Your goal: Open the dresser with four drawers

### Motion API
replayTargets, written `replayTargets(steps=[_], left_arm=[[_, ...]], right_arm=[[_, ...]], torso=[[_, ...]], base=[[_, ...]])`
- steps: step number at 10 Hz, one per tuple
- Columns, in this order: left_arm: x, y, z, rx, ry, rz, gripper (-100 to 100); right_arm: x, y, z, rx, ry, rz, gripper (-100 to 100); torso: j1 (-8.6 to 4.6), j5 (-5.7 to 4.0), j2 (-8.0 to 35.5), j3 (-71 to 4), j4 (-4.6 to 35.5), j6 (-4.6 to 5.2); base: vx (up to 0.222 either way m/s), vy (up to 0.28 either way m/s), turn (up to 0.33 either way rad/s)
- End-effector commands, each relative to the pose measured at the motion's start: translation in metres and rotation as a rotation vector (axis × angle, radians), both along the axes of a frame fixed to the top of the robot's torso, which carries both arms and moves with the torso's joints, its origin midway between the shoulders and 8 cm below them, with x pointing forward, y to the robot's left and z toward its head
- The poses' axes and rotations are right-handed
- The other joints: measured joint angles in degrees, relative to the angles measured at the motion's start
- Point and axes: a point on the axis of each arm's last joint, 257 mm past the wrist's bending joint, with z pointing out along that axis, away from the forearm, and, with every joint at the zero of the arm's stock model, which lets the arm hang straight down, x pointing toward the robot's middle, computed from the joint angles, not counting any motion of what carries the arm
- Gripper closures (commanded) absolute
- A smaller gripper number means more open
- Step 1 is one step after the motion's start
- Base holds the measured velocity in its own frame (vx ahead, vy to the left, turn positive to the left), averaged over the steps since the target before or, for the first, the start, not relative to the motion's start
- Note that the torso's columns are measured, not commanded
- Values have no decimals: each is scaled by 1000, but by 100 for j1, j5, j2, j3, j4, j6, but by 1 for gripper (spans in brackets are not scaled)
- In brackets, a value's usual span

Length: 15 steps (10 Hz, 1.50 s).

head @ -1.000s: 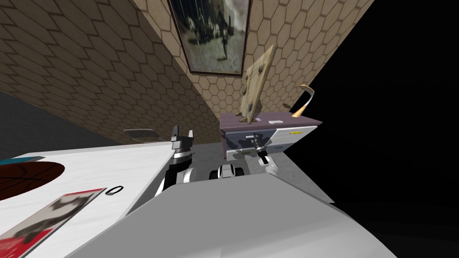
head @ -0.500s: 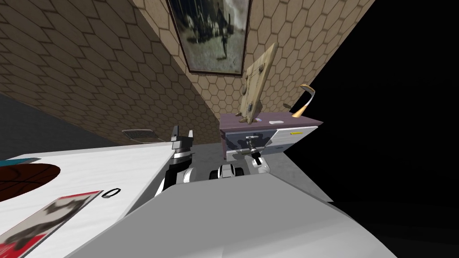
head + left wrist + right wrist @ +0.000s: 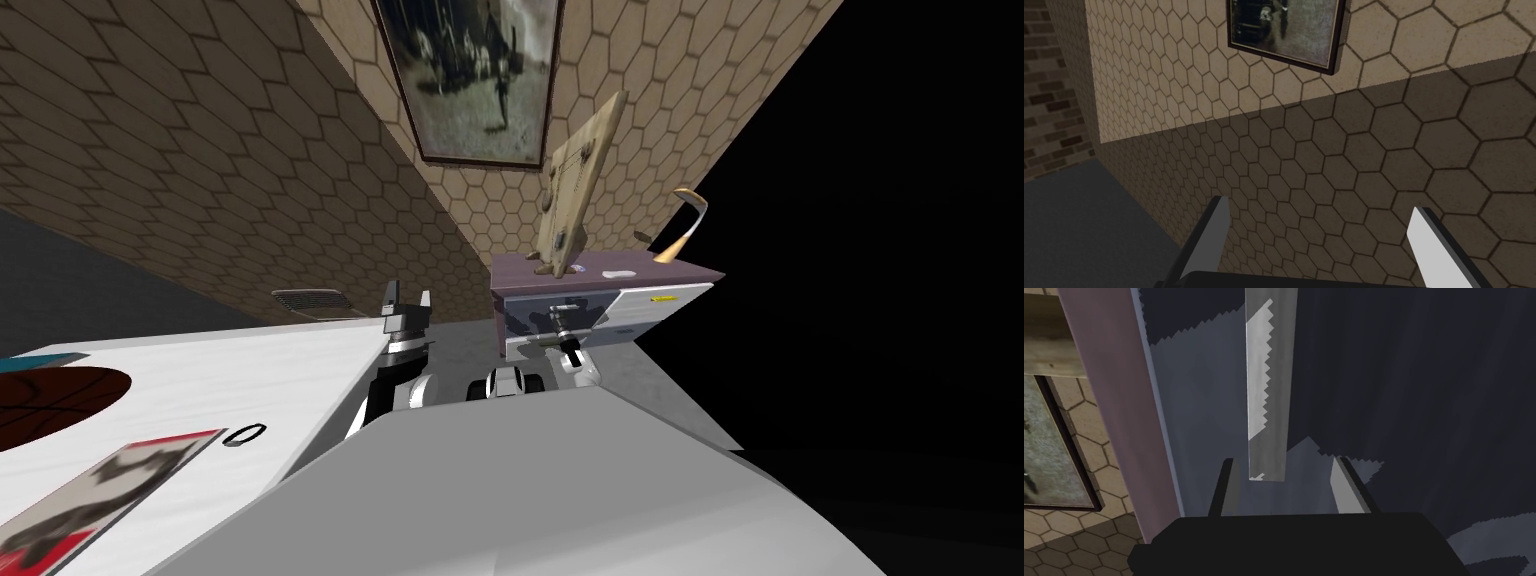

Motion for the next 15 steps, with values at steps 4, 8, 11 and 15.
replayTargets(steps=[4,8,11,15], left_arm=[[0,0,0,0,0,0,0],[0,0,0,0,0,0,0],[0,0,0,0,0,0,0],[0,0,0,0,0,0,0]], right_arm=[[4,-1,7,0,-5,12,100],[4,-40,17,-92,-3,6,-100],[5,-65,26,-152,-1,2,-100],[15,-55,24,-106,9,-9,-100]], torso=[[-1,0,2,2,1,0],[1,0,-44,-27,-12,0],[4,1,-3,-1,0,-1],[6,2,-35,-22,-10,-1]], base=[[-203,7,-18],[-26,0,-1],[30,1,5],[117,11,25]])
